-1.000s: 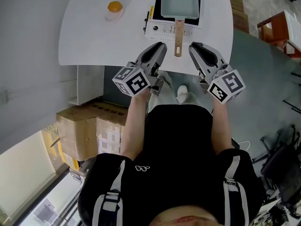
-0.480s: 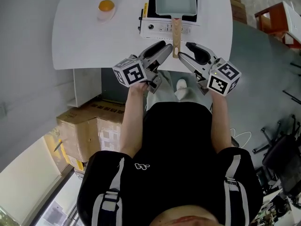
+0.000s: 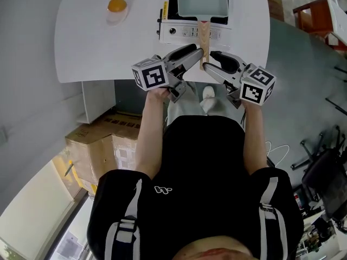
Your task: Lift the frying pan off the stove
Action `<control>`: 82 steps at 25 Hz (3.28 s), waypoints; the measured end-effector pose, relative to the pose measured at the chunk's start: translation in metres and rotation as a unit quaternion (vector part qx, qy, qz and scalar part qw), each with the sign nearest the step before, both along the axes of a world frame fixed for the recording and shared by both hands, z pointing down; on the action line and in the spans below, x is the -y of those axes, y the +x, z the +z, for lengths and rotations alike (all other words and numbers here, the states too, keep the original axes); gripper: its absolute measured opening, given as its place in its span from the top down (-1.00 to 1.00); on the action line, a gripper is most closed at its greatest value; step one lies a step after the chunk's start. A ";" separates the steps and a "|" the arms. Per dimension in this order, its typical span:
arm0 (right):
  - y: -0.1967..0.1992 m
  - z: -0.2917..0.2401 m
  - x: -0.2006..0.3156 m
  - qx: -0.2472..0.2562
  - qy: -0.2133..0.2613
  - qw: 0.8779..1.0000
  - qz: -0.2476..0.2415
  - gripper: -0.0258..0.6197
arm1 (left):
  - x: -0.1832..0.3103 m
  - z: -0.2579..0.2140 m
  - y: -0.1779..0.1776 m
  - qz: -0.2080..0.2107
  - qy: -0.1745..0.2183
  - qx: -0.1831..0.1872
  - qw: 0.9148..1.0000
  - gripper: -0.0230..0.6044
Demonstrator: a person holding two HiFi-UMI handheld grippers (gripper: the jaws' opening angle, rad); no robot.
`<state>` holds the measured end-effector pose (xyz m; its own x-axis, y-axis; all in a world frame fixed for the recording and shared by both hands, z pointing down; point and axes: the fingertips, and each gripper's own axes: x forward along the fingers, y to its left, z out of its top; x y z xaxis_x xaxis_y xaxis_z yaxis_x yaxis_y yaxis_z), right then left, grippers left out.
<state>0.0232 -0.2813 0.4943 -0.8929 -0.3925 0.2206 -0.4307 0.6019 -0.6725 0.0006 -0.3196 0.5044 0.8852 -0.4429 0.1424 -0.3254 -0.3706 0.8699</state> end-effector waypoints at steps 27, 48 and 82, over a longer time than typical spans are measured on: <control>-0.019 0.017 0.008 0.011 -0.021 0.998 -0.059 0.26 | 0.020 0.010 0.032 0.065 -0.007 -0.028 0.997 0.42; -0.017 -0.034 -0.010 -0.021 0.073 0.992 -0.102 0.25 | 0.003 -0.040 0.020 -0.005 0.059 -0.024 0.998 0.37; 0.000 -0.077 -0.048 0.031 0.114 0.985 -0.128 0.25 | -0.036 -0.095 0.035 -0.014 0.131 -0.022 0.991 0.37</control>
<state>0.0231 -0.2329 0.4171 -0.9780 -0.1862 0.0944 -0.2078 0.8238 -0.5275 0.0358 -0.2835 0.4097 0.8750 -0.4837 -0.0199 -0.3017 -0.5769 0.7591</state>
